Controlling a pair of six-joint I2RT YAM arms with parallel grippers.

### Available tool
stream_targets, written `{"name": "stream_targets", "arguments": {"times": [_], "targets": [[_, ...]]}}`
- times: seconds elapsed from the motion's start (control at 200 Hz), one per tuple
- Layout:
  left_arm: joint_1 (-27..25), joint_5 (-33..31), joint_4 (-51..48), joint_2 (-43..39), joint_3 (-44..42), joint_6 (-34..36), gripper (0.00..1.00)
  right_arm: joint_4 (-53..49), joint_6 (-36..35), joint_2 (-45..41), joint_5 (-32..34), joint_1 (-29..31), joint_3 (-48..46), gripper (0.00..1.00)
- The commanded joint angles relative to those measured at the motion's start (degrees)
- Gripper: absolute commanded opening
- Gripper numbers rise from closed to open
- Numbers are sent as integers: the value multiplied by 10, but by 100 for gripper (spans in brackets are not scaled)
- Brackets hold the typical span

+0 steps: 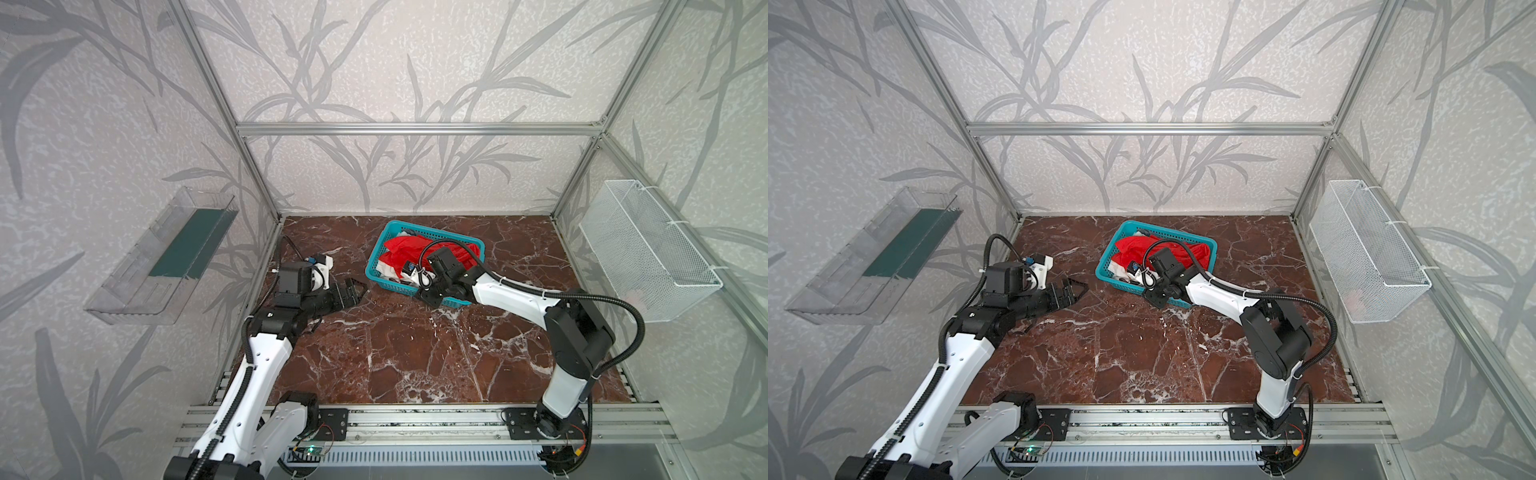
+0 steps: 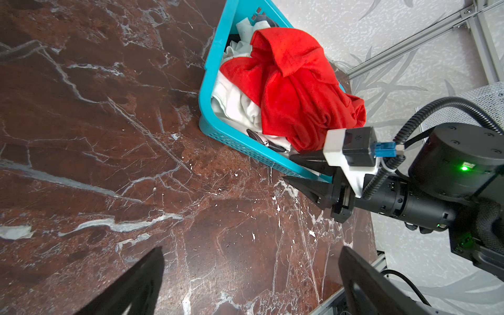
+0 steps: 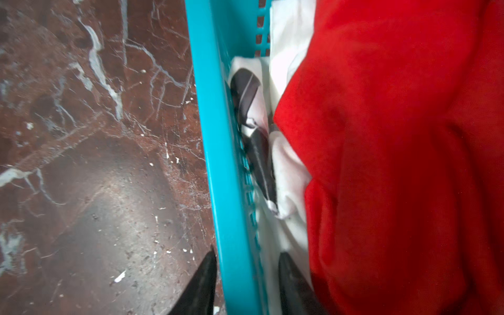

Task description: Fold and stack the t-shirts

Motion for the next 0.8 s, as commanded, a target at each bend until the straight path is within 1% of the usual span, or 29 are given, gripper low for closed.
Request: {"name": "stream_targets", "arguments": {"times": [0.0,0.13,0.24,0.355,0.455,0.475,0.55,0.62,0.72,0.795], "targets": [[-3,-8,-4,1,3,-7,99,-13,4,11,40,3,23,27],[-3,-11,1,1,3,-8,99,-23,22,8,106,1,23,10],[-3,-8,18,9,2,-13,99,-7,48,-8,166,-12,3,0],[-4,3,40,29,5,-20,99,-8,84,-34,202,-52,-18,0],[-8,19,62,51,12,-27,99,-8,86,-55,236,-100,-46,0],[-10,23,68,57,14,-28,99,-11,86,-72,238,-113,-50,0],[-28,52,101,88,30,-36,99,-14,81,-91,243,-161,-66,0],[-55,83,131,132,67,-50,99,2,57,-106,249,-199,-88,0],[-119,79,139,211,153,-41,99,41,15,-122,258,-249,-119,0],[-157,76,140,275,223,-36,99,68,-9,-132,240,-279,-135,0]]}}
